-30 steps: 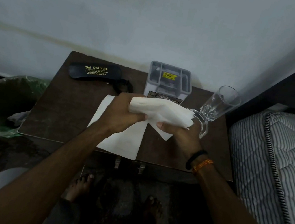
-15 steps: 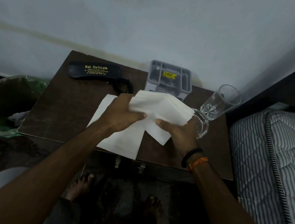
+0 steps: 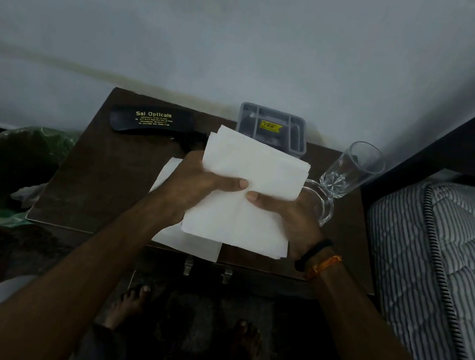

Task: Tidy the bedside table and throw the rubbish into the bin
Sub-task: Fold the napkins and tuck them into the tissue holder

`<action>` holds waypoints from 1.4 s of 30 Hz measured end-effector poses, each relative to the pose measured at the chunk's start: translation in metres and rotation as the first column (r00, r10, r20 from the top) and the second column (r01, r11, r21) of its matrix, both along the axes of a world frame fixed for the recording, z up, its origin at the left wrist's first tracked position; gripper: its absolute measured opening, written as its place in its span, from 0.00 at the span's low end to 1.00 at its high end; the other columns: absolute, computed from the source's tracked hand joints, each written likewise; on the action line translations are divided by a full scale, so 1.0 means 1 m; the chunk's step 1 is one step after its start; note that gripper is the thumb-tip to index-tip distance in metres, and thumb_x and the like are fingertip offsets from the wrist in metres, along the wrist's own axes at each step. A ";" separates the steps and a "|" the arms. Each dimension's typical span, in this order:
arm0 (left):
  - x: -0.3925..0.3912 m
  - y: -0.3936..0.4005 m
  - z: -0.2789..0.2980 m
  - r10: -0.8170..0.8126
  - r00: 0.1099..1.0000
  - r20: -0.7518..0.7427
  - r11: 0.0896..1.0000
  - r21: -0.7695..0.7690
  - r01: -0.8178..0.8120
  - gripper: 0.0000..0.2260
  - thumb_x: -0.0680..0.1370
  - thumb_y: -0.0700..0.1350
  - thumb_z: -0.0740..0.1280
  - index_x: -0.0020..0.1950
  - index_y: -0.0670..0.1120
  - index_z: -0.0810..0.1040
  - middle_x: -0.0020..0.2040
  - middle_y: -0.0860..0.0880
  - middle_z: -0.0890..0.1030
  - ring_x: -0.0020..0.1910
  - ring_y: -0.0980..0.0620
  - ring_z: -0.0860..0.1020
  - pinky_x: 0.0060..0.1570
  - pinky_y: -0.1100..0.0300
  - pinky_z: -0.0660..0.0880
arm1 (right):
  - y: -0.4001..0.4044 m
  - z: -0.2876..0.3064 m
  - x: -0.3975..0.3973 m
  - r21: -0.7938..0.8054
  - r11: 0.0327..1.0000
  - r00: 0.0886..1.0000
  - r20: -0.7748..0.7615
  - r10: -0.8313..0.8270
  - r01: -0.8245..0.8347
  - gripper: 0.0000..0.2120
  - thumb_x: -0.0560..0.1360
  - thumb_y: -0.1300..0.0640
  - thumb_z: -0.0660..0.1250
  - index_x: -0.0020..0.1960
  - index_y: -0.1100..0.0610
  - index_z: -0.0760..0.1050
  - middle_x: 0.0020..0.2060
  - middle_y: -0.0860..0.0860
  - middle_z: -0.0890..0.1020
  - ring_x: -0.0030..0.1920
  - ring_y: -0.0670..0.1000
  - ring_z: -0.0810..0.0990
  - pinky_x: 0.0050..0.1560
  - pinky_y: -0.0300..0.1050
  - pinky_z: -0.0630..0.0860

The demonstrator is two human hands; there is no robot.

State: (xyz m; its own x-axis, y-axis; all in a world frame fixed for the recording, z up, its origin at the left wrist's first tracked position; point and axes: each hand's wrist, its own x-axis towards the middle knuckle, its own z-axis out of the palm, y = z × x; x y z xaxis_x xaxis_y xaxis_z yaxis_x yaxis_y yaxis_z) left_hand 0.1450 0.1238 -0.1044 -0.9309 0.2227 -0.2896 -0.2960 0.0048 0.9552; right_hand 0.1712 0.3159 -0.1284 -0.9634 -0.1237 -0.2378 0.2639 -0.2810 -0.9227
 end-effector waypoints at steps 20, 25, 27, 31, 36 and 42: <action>0.015 0.038 0.002 -0.116 0.944 -0.309 0.992 -0.075 0.098 0.20 0.73 0.43 0.74 0.64 0.53 0.78 0.59 0.53 0.83 0.57 0.57 0.81 0.59 0.55 0.79 | 0.020 0.019 0.023 0.214 0.906 0.902 -0.321 -0.288 0.366 0.19 0.68 0.74 0.73 0.55 0.59 0.80 0.47 0.45 0.87 0.50 0.47 0.85 0.48 0.39 0.80; 0.016 0.052 0.001 -0.166 0.919 -0.357 0.984 -0.120 0.131 0.19 0.71 0.45 0.76 0.61 0.55 0.79 0.57 0.55 0.83 0.56 0.57 0.82 0.57 0.57 0.79 | 0.035 0.011 0.032 0.186 0.879 0.877 -0.301 -0.375 0.439 0.18 0.67 0.72 0.74 0.55 0.62 0.80 0.48 0.51 0.86 0.51 0.51 0.85 0.49 0.44 0.81; 0.017 0.055 -0.008 -0.210 0.924 -0.320 0.972 -0.170 0.162 0.21 0.70 0.45 0.77 0.61 0.57 0.79 0.56 0.57 0.83 0.56 0.59 0.81 0.60 0.53 0.79 | 0.041 0.000 0.037 0.208 0.890 0.903 -0.243 -0.355 0.406 0.23 0.65 0.71 0.76 0.60 0.64 0.78 0.52 0.55 0.85 0.54 0.54 0.84 0.50 0.48 0.80; 0.017 0.061 -0.021 -0.233 0.937 -0.259 0.963 -0.193 0.187 0.22 0.70 0.46 0.77 0.63 0.53 0.80 0.58 0.54 0.83 0.58 0.55 0.80 0.61 0.48 0.78 | 0.052 -0.004 0.042 0.209 0.890 0.910 -0.183 -0.371 0.405 0.26 0.64 0.70 0.77 0.61 0.64 0.77 0.55 0.58 0.84 0.56 0.57 0.83 0.53 0.52 0.81; 0.018 0.064 -0.010 -0.152 0.940 -0.306 0.980 -0.169 0.104 0.13 0.74 0.46 0.74 0.59 0.52 0.82 0.55 0.55 0.84 0.55 0.56 0.82 0.58 0.52 0.79 | 0.046 0.000 0.037 0.134 0.885 0.889 -0.185 -0.419 0.445 0.20 0.67 0.73 0.74 0.59 0.68 0.78 0.52 0.61 0.84 0.54 0.60 0.83 0.52 0.54 0.80; 0.014 0.061 -0.017 -0.154 0.945 -0.288 0.985 -0.125 0.122 0.19 0.70 0.44 0.77 0.61 0.48 0.81 0.56 0.53 0.84 0.56 0.55 0.82 0.59 0.52 0.79 | 0.045 -0.003 0.040 0.152 0.908 0.915 -0.173 -0.364 0.390 0.23 0.66 0.73 0.74 0.60 0.63 0.79 0.54 0.58 0.84 0.56 0.56 0.83 0.54 0.53 0.81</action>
State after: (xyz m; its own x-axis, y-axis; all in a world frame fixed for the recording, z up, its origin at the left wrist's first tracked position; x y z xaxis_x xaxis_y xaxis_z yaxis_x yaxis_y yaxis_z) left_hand 0.1594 0.1848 -0.1212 -0.9404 0.3382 -0.0350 0.0098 0.1299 0.9915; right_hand 0.2110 0.3614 -0.1311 -0.9543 0.2870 -0.0840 0.0383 -0.1613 -0.9862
